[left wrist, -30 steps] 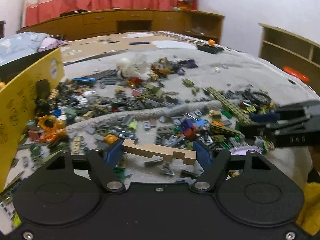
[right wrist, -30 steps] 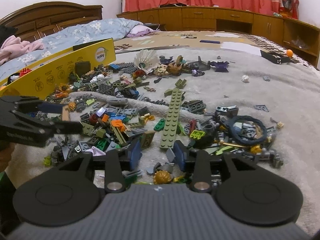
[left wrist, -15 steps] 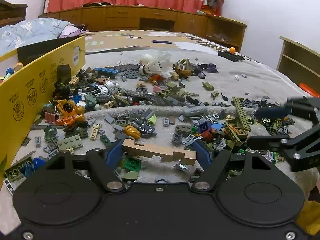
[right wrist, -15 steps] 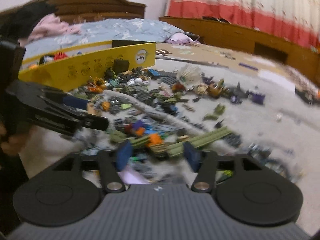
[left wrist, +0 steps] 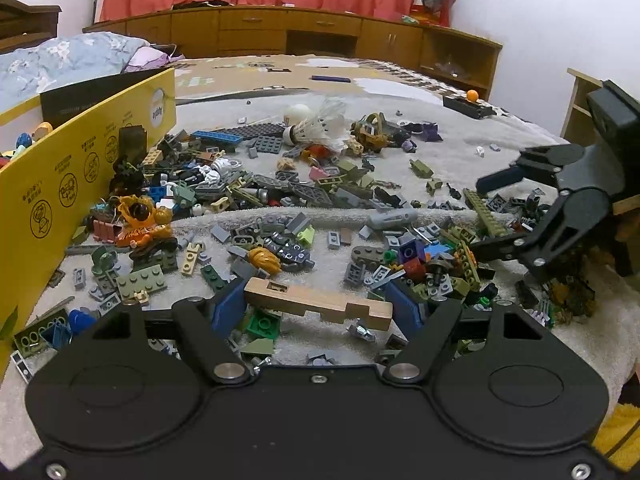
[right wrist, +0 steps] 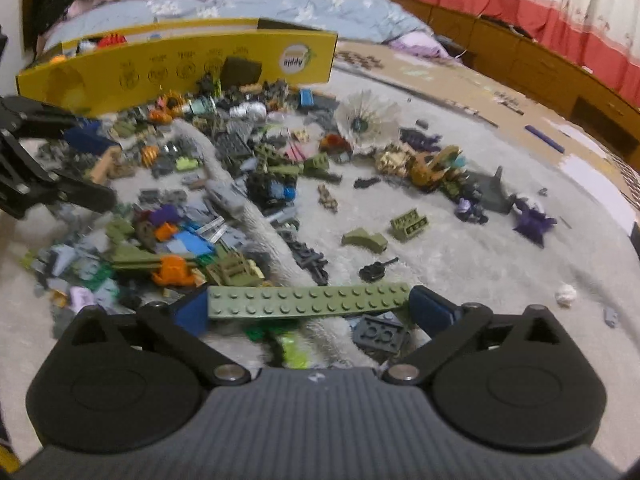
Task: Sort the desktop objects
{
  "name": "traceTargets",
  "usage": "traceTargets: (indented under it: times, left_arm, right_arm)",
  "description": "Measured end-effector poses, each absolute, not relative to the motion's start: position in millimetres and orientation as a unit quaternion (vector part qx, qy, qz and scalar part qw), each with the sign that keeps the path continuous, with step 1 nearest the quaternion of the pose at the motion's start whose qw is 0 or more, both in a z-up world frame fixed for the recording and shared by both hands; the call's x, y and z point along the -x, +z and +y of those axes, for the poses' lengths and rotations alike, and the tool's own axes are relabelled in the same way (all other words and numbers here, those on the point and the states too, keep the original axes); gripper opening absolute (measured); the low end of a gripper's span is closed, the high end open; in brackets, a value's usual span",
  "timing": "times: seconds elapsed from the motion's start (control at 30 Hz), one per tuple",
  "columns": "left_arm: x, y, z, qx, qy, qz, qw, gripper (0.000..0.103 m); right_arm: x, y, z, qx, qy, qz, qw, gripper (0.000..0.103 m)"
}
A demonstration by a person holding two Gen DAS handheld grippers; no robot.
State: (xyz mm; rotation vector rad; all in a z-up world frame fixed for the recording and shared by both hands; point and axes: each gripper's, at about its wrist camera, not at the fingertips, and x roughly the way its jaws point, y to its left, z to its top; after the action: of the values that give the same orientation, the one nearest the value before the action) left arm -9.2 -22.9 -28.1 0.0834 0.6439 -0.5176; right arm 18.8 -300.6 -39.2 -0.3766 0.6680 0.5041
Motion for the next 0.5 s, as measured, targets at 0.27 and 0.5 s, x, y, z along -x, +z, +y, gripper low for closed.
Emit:
traceTargets:
  times: [0.27,0.5]
  left_arm:
    - [7,-32,-25,-0.041,-0.249,0.318,0.914,0.074]
    - [6,-32,-25,-0.041,-0.245,0.319,0.915,0.074]
  right_arm:
    - [-33,-40,-309,0.184,0.289,0.322,0.883,0.103]
    - [-40,-40,-318,0.166,0.298,0.333,0.879,0.103]
